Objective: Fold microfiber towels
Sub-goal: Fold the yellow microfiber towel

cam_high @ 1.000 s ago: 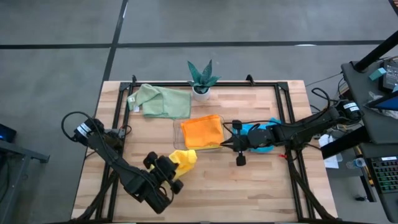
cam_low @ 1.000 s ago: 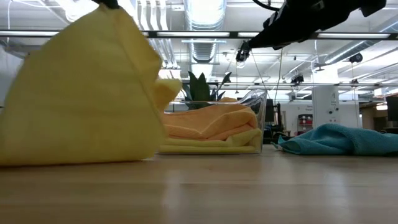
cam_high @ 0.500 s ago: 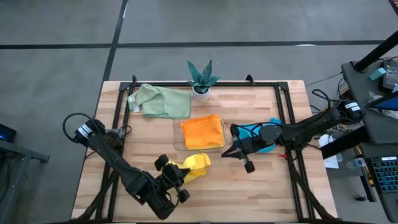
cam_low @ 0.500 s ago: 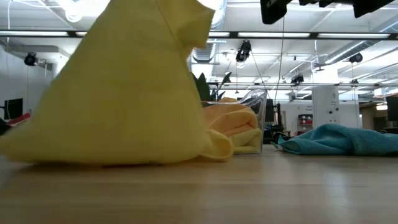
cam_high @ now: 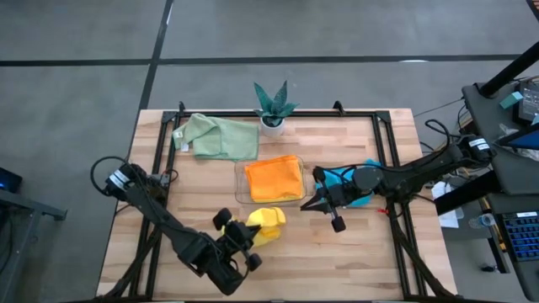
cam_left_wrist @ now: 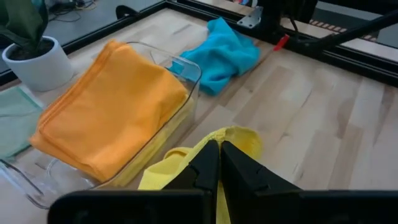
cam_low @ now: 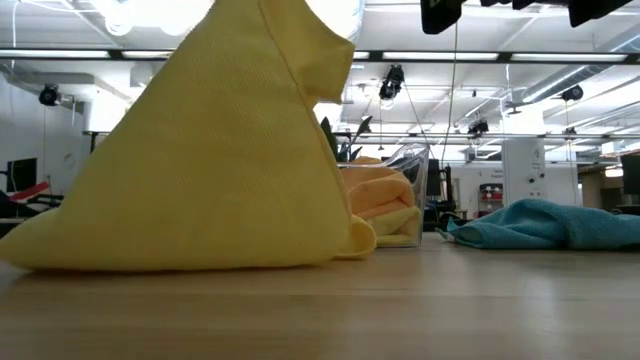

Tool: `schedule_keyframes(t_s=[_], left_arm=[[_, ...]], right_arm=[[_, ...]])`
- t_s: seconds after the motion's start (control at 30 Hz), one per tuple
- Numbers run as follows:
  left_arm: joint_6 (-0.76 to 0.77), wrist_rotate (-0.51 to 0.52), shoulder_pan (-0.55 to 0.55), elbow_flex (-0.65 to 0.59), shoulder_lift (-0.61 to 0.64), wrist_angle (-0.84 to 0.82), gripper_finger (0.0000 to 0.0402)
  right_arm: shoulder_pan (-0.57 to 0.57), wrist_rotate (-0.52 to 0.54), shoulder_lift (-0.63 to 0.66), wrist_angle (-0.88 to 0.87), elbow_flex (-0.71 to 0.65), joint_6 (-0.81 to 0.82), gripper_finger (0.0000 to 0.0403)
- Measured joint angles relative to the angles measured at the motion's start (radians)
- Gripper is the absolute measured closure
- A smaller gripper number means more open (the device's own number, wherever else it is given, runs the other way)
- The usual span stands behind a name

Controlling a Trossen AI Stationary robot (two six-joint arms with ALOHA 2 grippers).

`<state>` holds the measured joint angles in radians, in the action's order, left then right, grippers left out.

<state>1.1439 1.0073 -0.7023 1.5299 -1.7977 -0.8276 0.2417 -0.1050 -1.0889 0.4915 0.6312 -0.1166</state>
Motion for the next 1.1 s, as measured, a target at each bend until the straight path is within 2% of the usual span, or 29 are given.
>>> schedule_keyframes(t_s=[0.27, 0.5, 1.1], left_arm=[[0.000, 0.001, 0.014, 0.000, 0.000, 0.000, 0.0401], [-0.001, 0.001, 0.014, -0.001, 0.000, 0.000, 0.0402], [0.000, 0.002, 0.015, -0.011, -0.002, 0.008, 0.0402]], right_arm=[[0.000, -0.011, 0.002, -0.005, 0.000, -0.016, 0.0394], [0.000, -0.103, 0.003, -0.007, 0.000, -0.038, 0.0394], [0.000, -0.105, 0.001, -0.057, 0.000, -0.032, 0.0394]])
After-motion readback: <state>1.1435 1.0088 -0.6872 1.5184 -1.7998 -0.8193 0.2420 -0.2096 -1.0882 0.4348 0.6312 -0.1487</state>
